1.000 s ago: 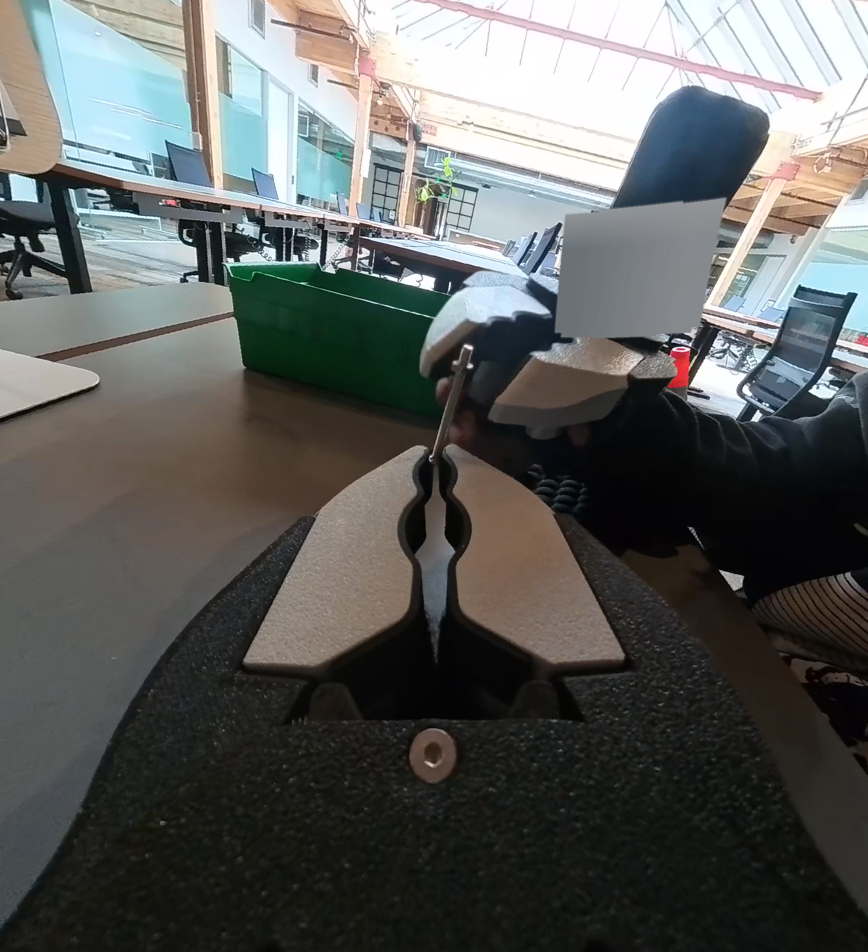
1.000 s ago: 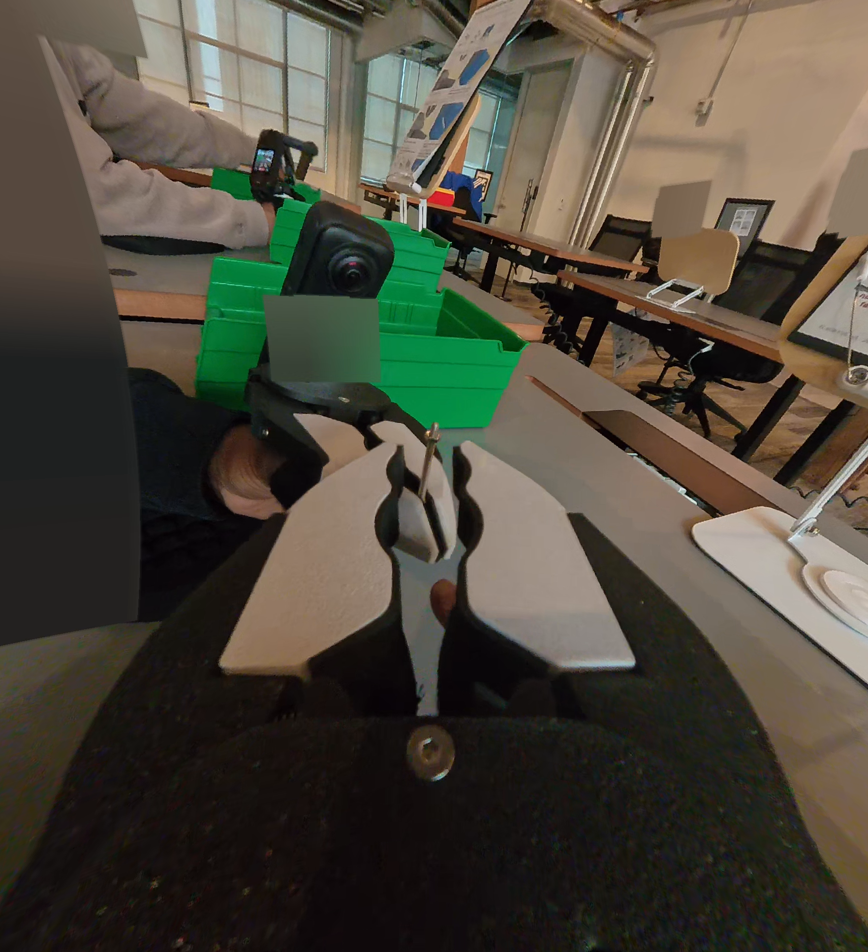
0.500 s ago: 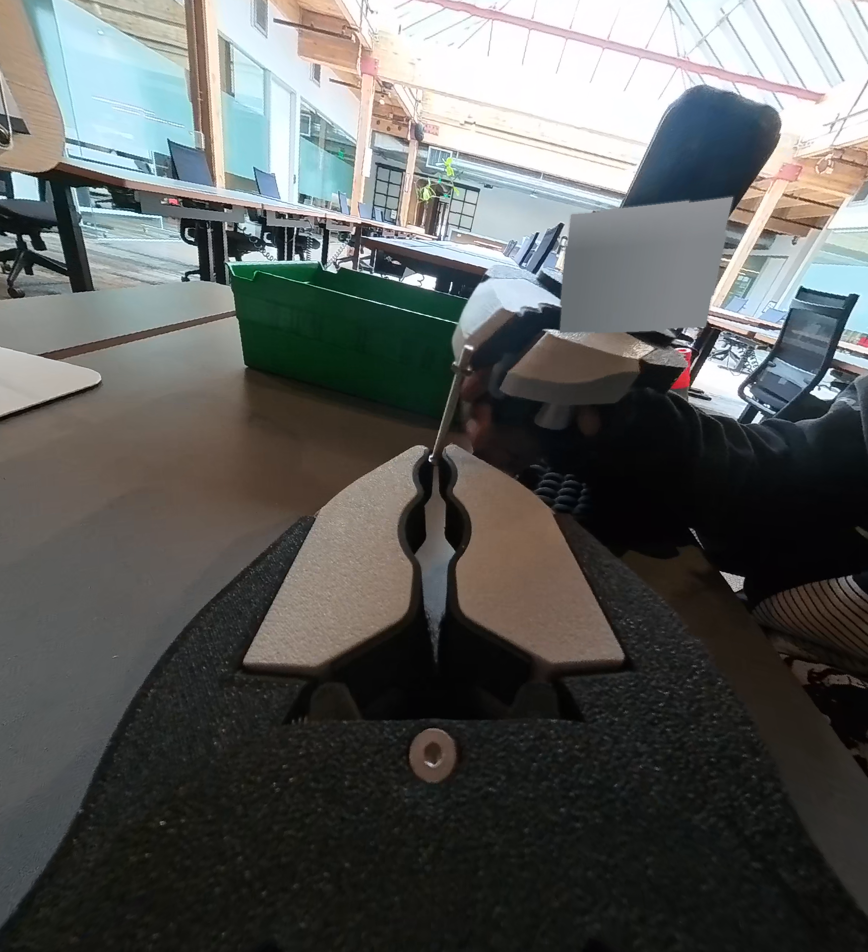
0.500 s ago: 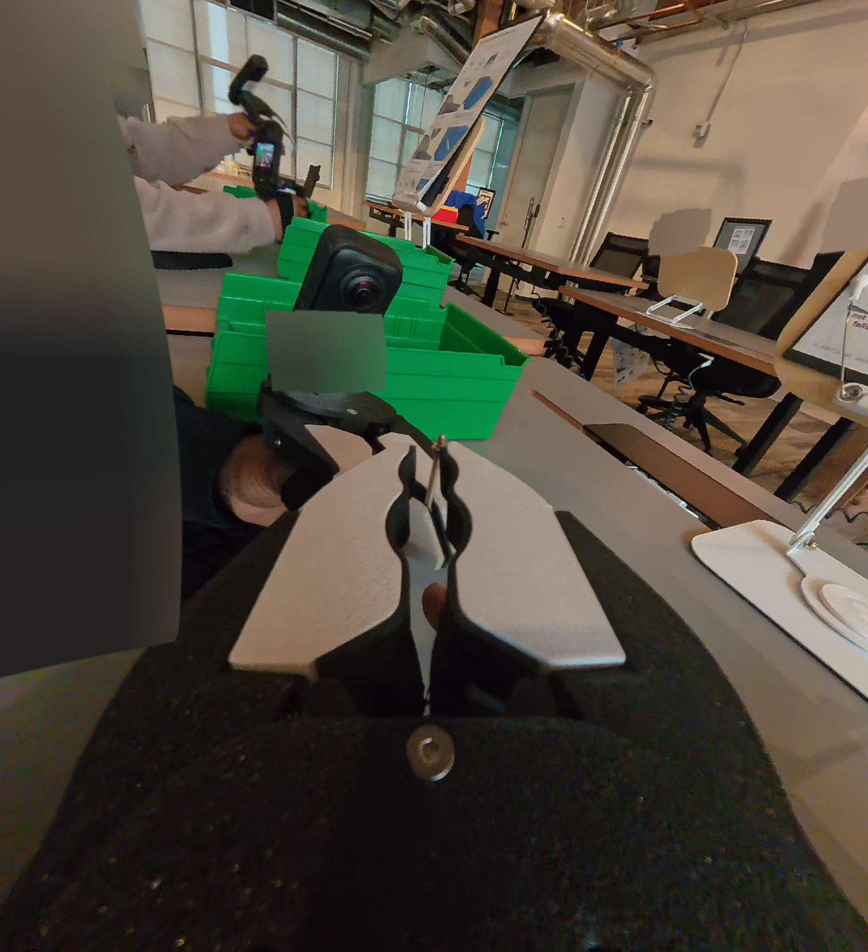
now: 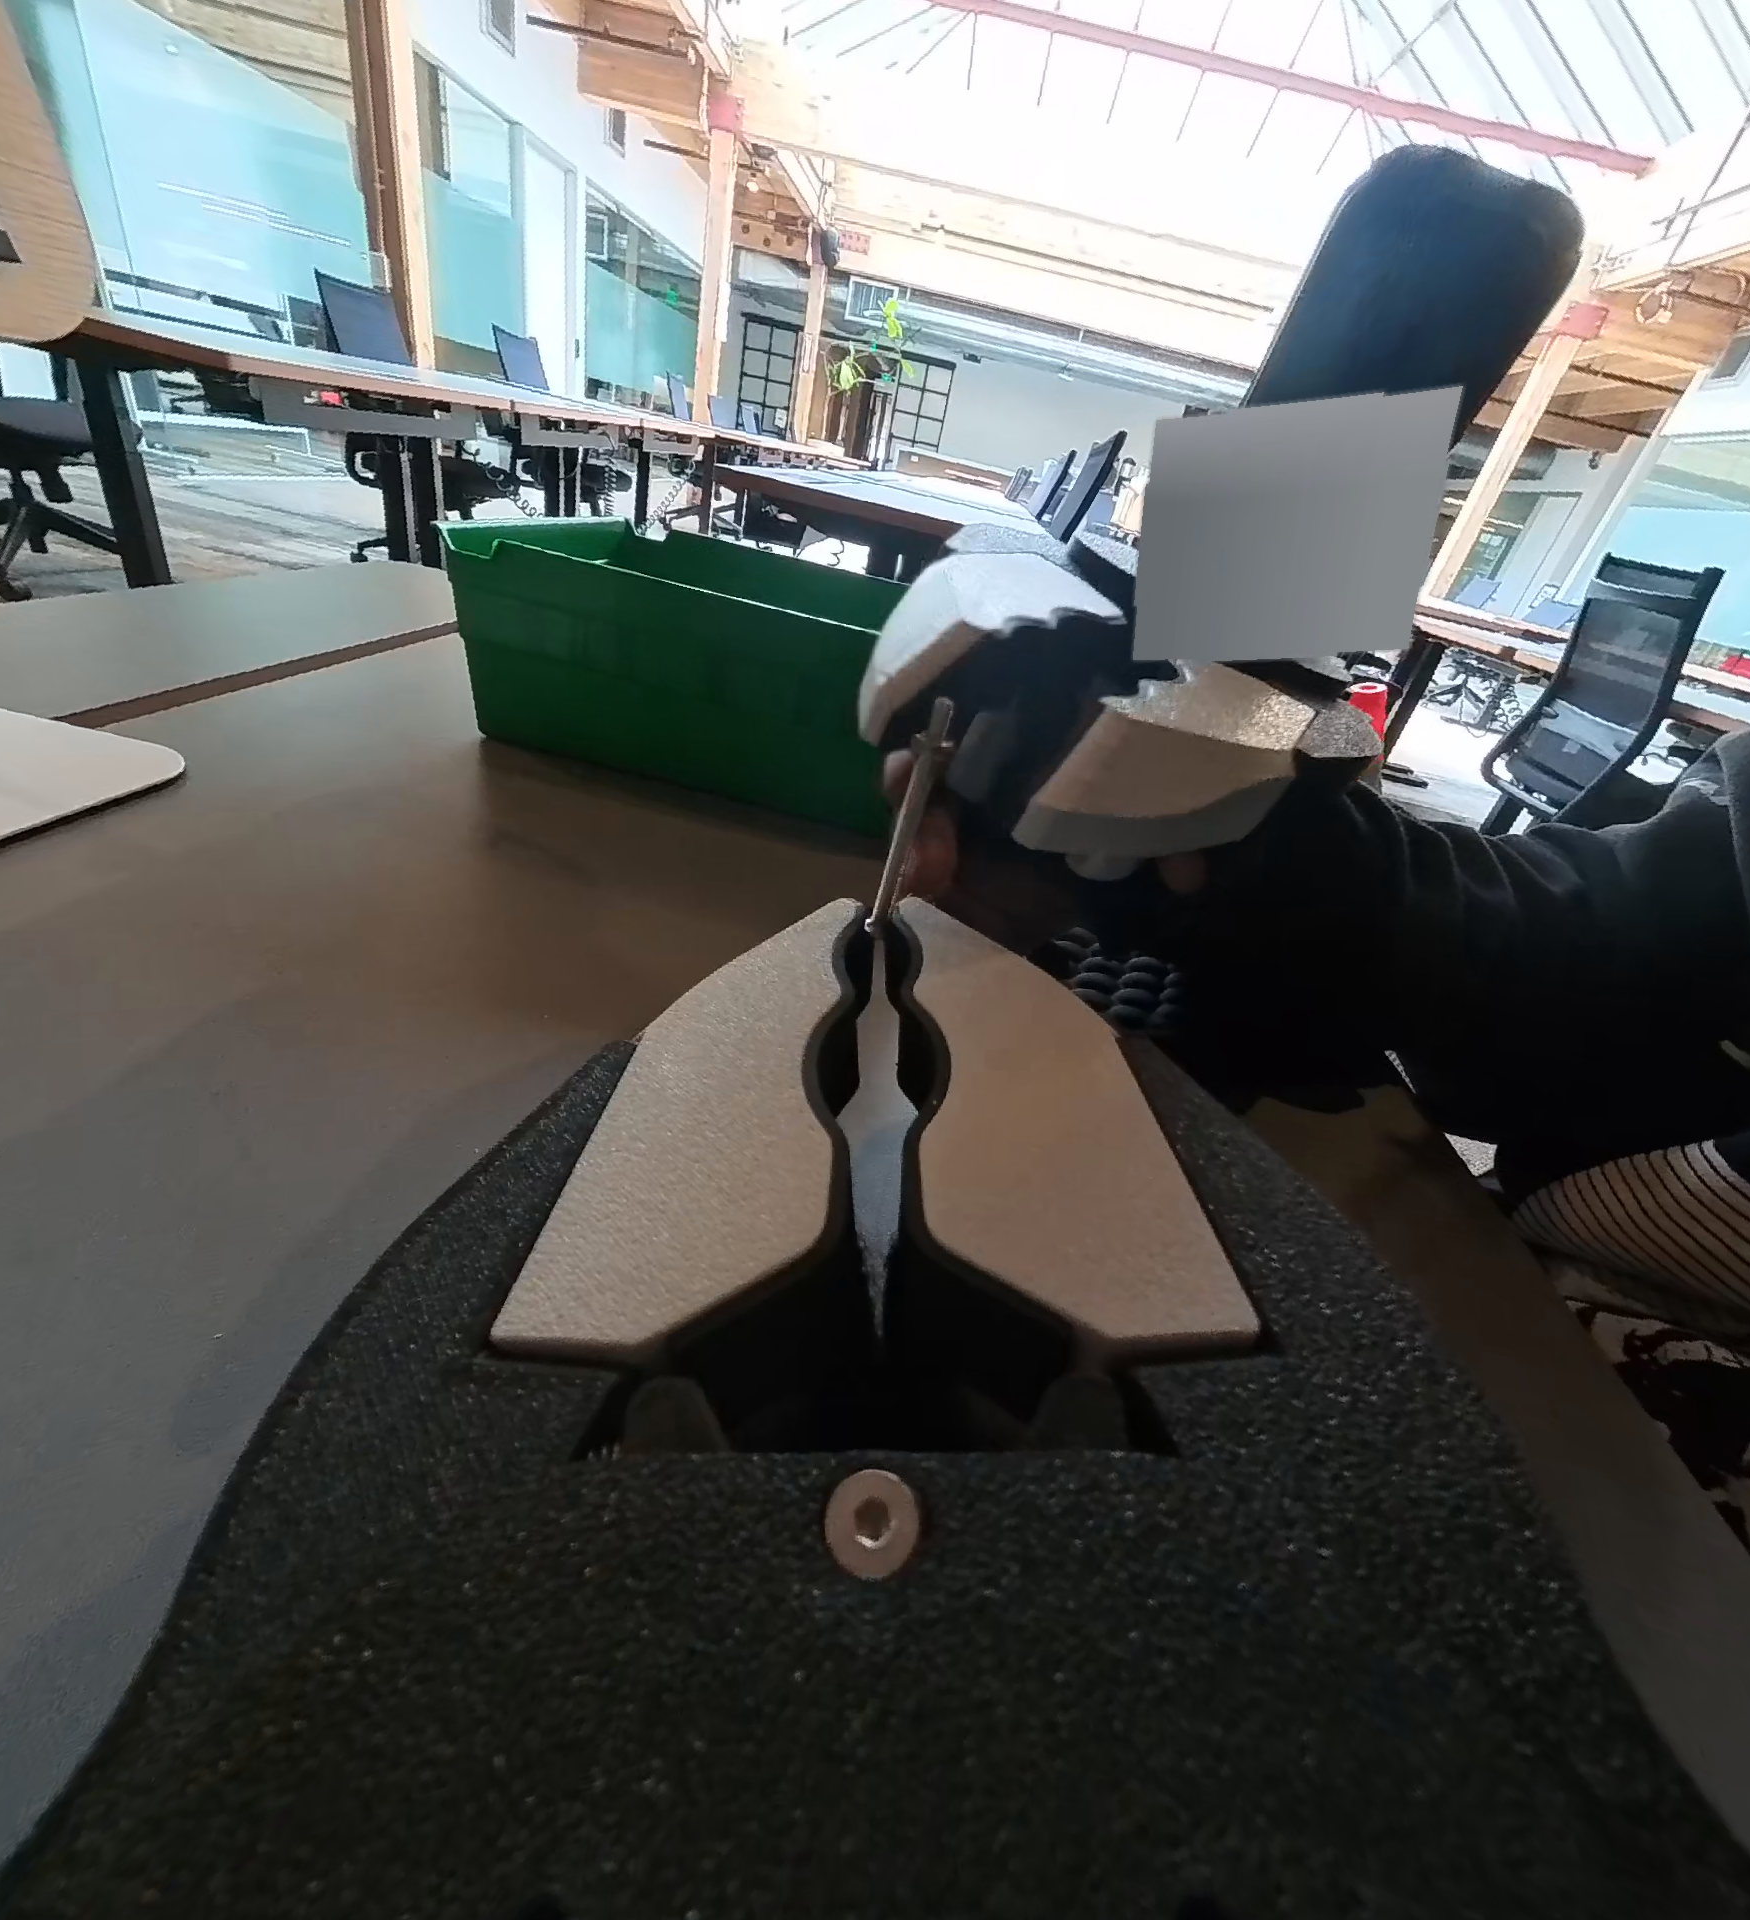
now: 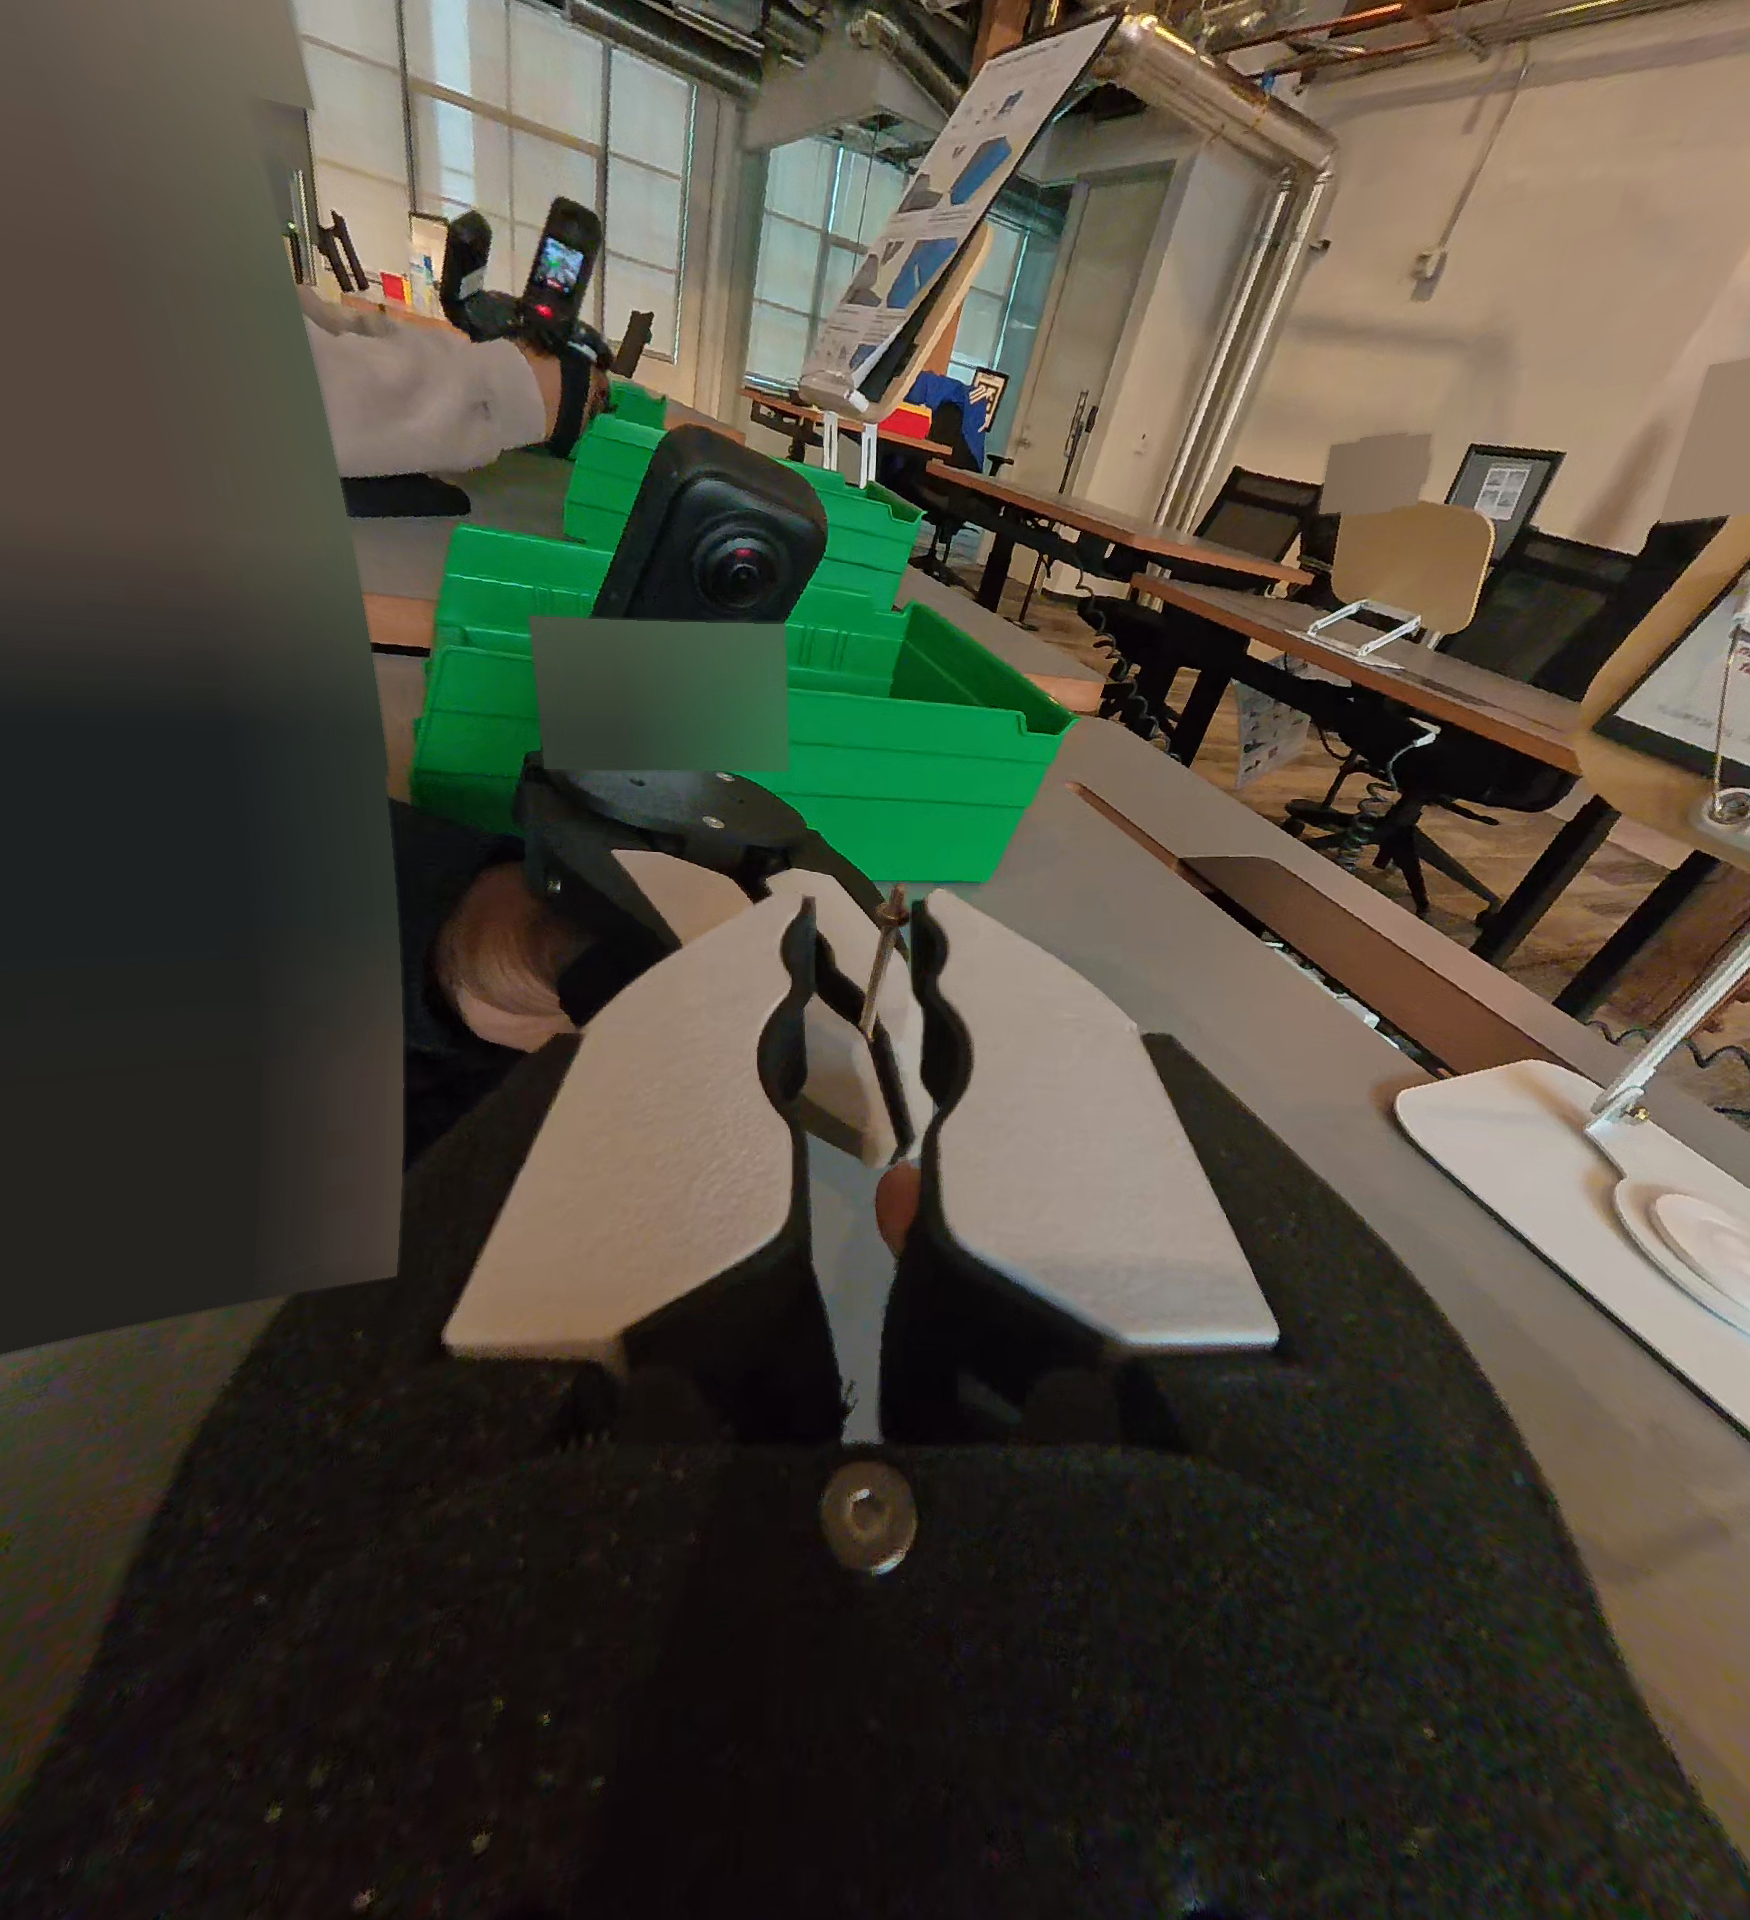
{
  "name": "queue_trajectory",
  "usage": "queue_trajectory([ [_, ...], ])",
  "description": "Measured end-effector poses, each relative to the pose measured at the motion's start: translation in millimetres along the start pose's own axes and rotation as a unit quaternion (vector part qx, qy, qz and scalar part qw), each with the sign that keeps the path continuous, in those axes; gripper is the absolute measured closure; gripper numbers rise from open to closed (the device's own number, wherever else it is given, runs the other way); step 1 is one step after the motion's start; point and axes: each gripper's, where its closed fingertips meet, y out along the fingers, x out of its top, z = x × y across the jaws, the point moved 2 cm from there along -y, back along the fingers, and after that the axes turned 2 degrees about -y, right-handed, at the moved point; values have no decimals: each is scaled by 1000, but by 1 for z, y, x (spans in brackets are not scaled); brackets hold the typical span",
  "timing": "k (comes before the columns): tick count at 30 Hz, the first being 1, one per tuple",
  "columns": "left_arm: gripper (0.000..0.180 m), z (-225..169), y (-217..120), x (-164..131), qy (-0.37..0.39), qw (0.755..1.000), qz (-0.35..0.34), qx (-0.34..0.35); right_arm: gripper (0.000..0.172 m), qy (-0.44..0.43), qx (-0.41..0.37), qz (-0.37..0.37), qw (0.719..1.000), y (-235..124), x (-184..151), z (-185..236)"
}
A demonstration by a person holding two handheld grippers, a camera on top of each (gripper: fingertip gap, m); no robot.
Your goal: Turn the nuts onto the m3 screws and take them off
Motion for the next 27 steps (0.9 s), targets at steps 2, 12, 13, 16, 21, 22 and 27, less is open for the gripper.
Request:
queue_trajectory([
  [2,180,1,-1,1,-2,1000,-4,3,161,3,-3,1,1000,-1,0,-1],
  [12,179,0,0,1,-2,1000,-3,-1,154,1,-5,2,1000,0,-1,-2],
  [13,179,0,0,0,-1,1000,-2,-1,153,0,-4,1,1000,0,-1,-1],
  [16,179,0,0,0,-1,1000,0,-3,152,-1,-2,0,1000,1,0,0],
  [21,180,0,0,0,-2,1000,-1,-1,157,0,0,0,1000,0,0,0],
  [22,180,0,0,0,-2,1000,-2,0,159,1,-1,0,1000,0,0,0],
  [27,180,2,-2,2,-9,1000,-10,2,165,11,-2,0,1000,-6,1,-2],
])
